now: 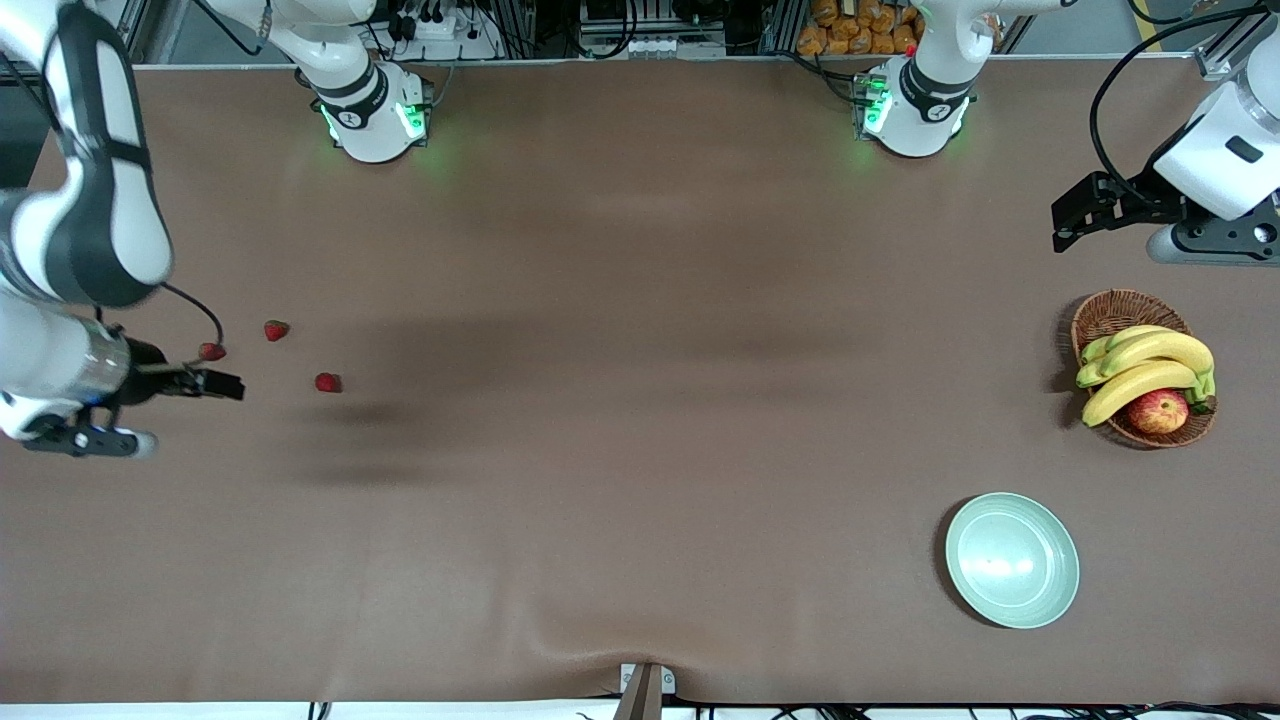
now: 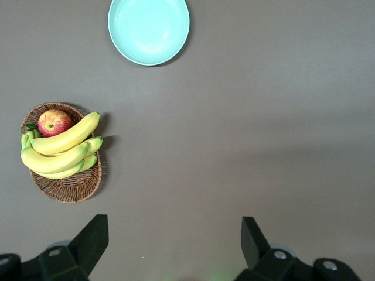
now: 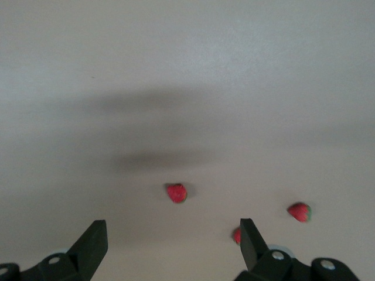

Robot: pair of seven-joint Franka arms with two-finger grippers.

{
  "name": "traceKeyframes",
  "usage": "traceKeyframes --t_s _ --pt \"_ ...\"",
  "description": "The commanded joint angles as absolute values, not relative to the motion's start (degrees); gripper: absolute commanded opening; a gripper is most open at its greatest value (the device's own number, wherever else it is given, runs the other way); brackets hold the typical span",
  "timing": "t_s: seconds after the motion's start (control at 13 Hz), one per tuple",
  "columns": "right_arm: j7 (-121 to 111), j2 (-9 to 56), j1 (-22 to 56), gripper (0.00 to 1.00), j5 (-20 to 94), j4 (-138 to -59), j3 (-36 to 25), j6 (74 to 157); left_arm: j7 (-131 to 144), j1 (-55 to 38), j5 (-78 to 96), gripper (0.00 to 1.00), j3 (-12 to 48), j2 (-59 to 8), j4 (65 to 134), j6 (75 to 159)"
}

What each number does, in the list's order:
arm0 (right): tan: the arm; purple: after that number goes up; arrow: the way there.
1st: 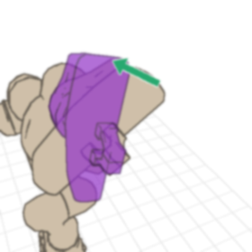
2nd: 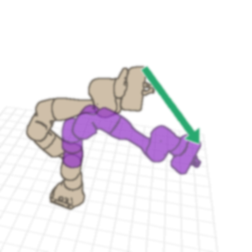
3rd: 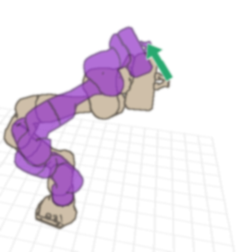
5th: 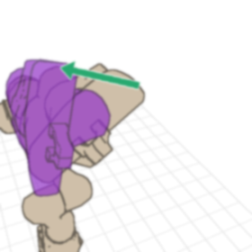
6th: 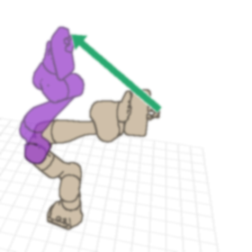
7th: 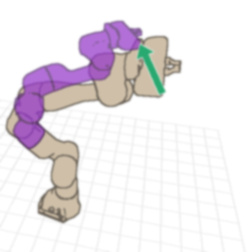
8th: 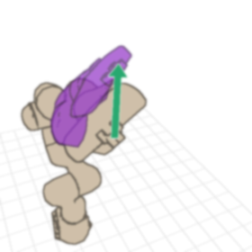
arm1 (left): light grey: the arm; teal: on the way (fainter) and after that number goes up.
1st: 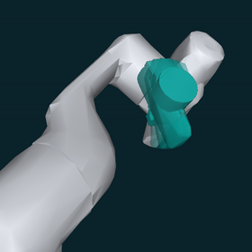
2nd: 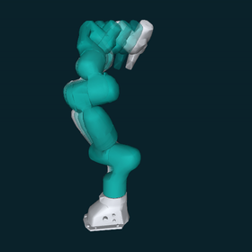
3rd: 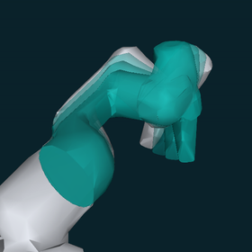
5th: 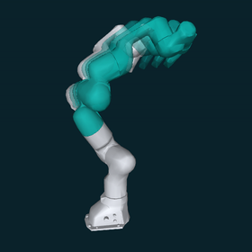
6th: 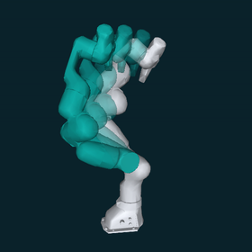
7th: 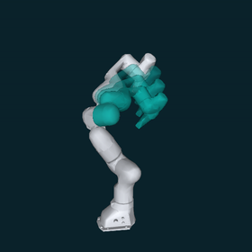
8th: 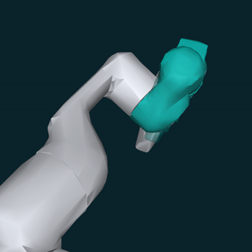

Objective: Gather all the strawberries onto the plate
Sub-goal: 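Lower the right gripper onto a red strawberry and grasp it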

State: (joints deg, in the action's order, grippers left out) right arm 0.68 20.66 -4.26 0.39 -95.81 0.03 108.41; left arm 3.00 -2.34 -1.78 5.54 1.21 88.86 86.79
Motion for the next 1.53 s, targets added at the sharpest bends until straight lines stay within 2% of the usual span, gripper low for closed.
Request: traceKeyframes --t_s 0.0,0.23,0.46,0.77,1.0,1.23,1.46 --pt "1.5 19.69 -5.18 1.0 0.88 -104.65 0.7 115.55 2.99 -1.94 -1.85 1.0 5.45 1.58 88.86 87.01" --pt "1.5 20.3 -5.19 1.0 2.8 -109.32 0.7 117.85 2.99 -1.93 -1.85 1.0 5.45 1.67 88.86 87.01" --pt "1.49 21.53 -4.75 1.0 4.13 -115.21 0.7 124.87 2.99 -2.02 -1.67 1.0 5.54 1.67 88.68 87.01" --pt "1.49 23.55 -4.75 1.0 4.13 -116.62 0.7 126.73 2.99 -1.93 -2.02 1.0 5.8 1.67 88.77 87.01" --pt "1.5 24.17 -3.79 0.99 4.48 -120.58 0.88 132.96 2.9 -1.93 -2.46 1.0 5.71 1.58 88.68 87.54" --pt "1.49 25.84 -3.43 0.87 4.48 -120.76 0.88 135.69 2.99 -1.93 -2.46 1.0 5.71 1.58 88.77 87.54" --pt "1.32 26.72 -3.34 0.64 4.39 -120.59 0.88 136.84 2.9 -1.93 -2.46 1.0 5.71 1.58 88.77 87.45"
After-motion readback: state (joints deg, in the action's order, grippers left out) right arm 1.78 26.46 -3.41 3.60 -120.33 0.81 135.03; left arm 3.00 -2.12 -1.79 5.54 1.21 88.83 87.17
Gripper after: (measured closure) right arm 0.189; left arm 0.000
